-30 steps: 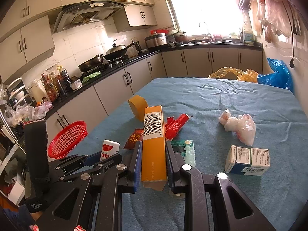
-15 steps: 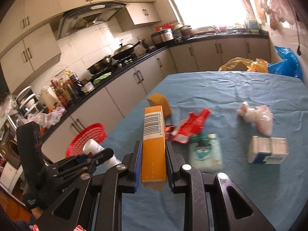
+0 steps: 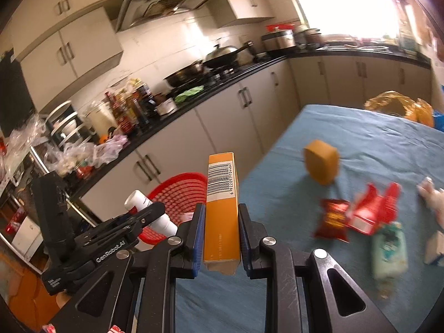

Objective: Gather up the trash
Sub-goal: 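Open the left tool over the basket to drop the spray bottle while the right tool drops the orange box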

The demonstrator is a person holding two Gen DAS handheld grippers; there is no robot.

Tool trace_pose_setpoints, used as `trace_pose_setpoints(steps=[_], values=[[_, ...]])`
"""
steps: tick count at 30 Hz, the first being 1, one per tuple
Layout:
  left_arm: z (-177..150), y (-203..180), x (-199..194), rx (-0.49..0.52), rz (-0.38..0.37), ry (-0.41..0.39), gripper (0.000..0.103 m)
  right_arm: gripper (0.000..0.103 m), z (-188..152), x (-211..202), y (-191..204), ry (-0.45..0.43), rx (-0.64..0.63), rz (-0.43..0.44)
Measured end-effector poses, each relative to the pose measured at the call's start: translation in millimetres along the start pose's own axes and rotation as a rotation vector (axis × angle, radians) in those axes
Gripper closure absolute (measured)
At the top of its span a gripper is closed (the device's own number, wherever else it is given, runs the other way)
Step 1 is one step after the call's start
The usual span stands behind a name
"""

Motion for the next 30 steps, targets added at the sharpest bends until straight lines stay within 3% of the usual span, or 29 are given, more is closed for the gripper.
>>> trace_pose_setpoints(steps=[12, 21, 24, 25, 30], values=[[7, 89, 26, -0.095, 0.095, 0.04, 0.074, 0.079, 2, 96, 51, 0.121, 0.015, 0.078], [2, 108, 45, -0.105, 0.117, 0.062, 0.074, 0.077, -11, 154, 57, 0.189, 0.037, 0.06], [3, 107, 41, -0.102, 0.118, 0.048, 0.057, 0.074, -14, 160, 54, 0.2, 0.038, 0.048], [4, 108, 39, -0.107, 0.12, 0.04, 0.042, 0.072, -13, 157, 53, 0.196, 0.045, 0.052], [10, 101, 26, -0.11, 0.103, 0.009, 0.041, 0.072, -3, 123, 41, 0.141, 0.025, 0.042]])
Point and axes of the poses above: each gripper's, at about its wrist camera, not at the fingertips, and x roughly the way its jaws point, y to its left, z to its top, the point moved 9 cm from there along x, roughly the way its jaws point, and after that the axes turned 7 degrees about -y, right-handed, at the moved point
